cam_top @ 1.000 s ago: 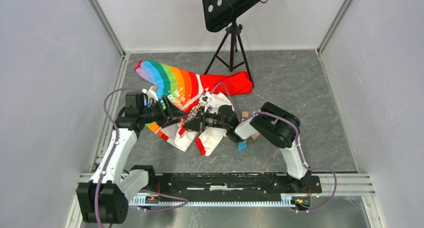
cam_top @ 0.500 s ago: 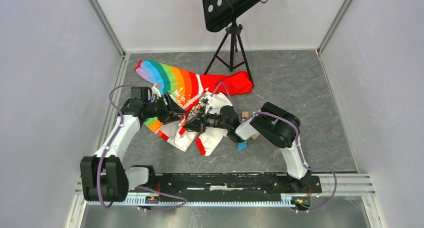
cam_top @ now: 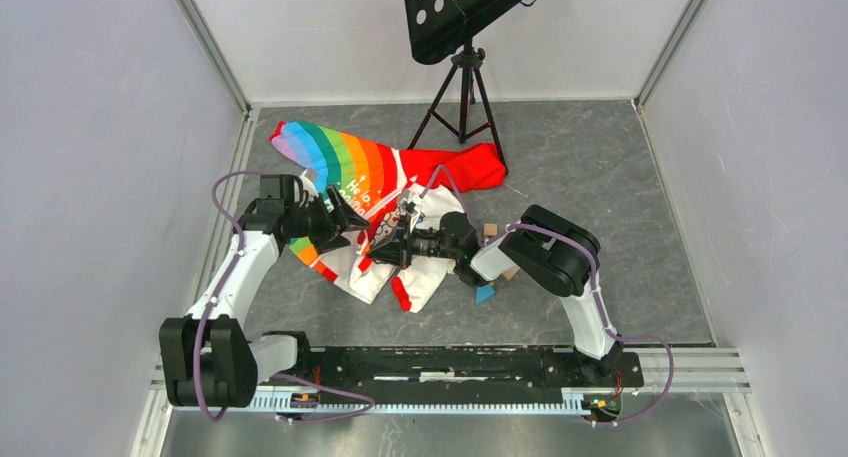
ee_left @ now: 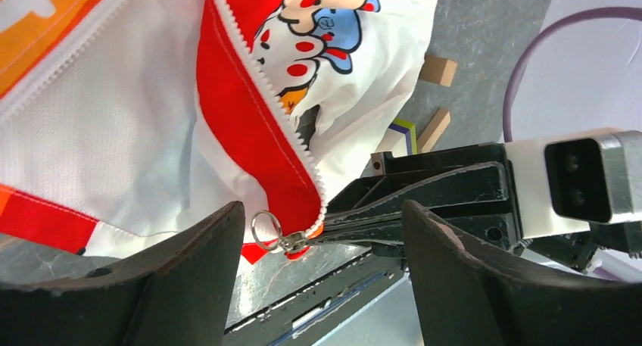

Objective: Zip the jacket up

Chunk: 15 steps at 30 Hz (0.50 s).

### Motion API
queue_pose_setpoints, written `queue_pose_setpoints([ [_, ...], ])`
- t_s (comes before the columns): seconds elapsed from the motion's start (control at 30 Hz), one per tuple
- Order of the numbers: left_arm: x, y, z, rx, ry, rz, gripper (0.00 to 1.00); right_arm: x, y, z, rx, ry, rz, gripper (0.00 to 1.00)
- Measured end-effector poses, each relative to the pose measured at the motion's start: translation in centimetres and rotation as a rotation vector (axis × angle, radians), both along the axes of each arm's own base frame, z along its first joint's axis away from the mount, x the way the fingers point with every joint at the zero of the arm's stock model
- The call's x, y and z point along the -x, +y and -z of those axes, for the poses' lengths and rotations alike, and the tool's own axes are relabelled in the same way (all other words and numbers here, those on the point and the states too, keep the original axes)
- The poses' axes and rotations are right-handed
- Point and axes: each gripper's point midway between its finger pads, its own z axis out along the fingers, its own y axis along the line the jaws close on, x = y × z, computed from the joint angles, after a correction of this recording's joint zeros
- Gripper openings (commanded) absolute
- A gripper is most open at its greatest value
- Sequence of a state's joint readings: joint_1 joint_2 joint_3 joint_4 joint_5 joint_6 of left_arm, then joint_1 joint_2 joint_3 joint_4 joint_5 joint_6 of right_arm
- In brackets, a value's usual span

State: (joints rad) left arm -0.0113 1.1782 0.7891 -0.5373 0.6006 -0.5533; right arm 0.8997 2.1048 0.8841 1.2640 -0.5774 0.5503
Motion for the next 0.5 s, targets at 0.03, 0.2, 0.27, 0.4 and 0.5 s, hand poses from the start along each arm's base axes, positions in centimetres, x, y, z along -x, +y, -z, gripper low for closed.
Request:
queue_pose_setpoints([
  [0.03,0.1,0.1,0.1,0.001,0.008,-0.013,0.85,0.0,0.0,0.0,-0.001,-0.002,0.0,0.0],
  [0.2,1.1,0.8,2.3,0.048,0.108,-0.102,0.91,0.0,-0.1,-0.1,-0.005,-0.007,0.0,0.0],
  [0.27,1.6,0.7,3.2,0.079,0.142,-0.134,0.91,0.1,-0.1,-0.1,-0.007,-0.008,0.0,0.0],
  [0.4,2.0,-0.5,3.8,0.182,0.173,-0.152,0.91,0.1,-0.2,-0.1,-0.012,-0.009,0.001,0.0],
  [0.5,1.6,-1.2,3.4,0.254,0.155,-0.154,0.89,0.0,-0.2,-0.4,-0.02,-0.013,0.0,0.0],
])
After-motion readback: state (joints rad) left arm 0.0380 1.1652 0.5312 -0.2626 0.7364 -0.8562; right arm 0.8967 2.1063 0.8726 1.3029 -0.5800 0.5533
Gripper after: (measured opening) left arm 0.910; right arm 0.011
